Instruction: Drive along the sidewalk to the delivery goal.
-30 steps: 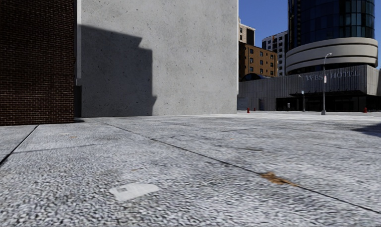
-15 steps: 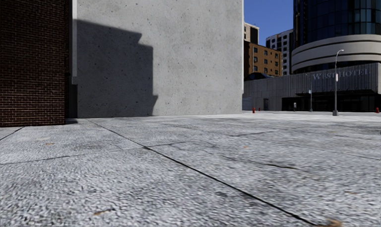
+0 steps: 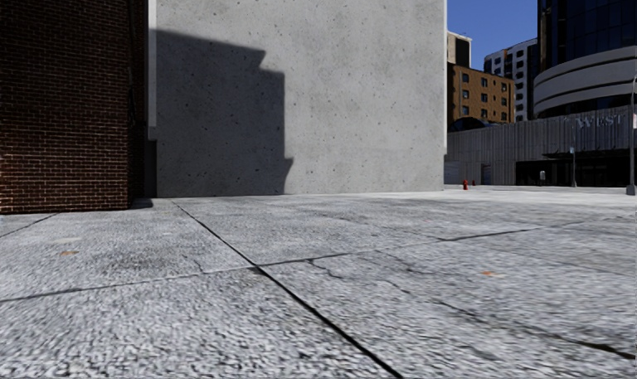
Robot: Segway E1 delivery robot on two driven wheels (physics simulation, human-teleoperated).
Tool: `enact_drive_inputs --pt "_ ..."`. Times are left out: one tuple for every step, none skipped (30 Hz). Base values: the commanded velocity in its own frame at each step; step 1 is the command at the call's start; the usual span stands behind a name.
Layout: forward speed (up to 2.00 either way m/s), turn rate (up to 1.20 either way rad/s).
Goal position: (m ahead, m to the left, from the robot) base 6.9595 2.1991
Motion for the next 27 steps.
enact_drive_inputs --pt "2.00 0.29" --pt "2.00 0.29" --pt "2.00 0.29" --pt "2.00 0.28" --pt "2.00 0.28" --pt "2.00 0.28" --pt "2.00 0.28" --pt "2.00 0.28" --pt "2.00 0.28" --pt "2.00 0.28" --pt "2.00 0.28" --pt "2.00 0.28" --pt "2.00 0.28" --pt "2.00 0.28" --pt "2.00 0.28" --pt "2.00 0.28" --pt "2.00 0.28" --pt "2.00 0.28" --pt "2.00 0.28" --pt "2.00 0.28" --pt "2.00 0.28" --pt "2.00 0.28" --pt "2.00 0.28" --pt "2.00 0.28" --pt "2.00 0.28" --pt "2.00 0.28" --pt "2.00 0.28"
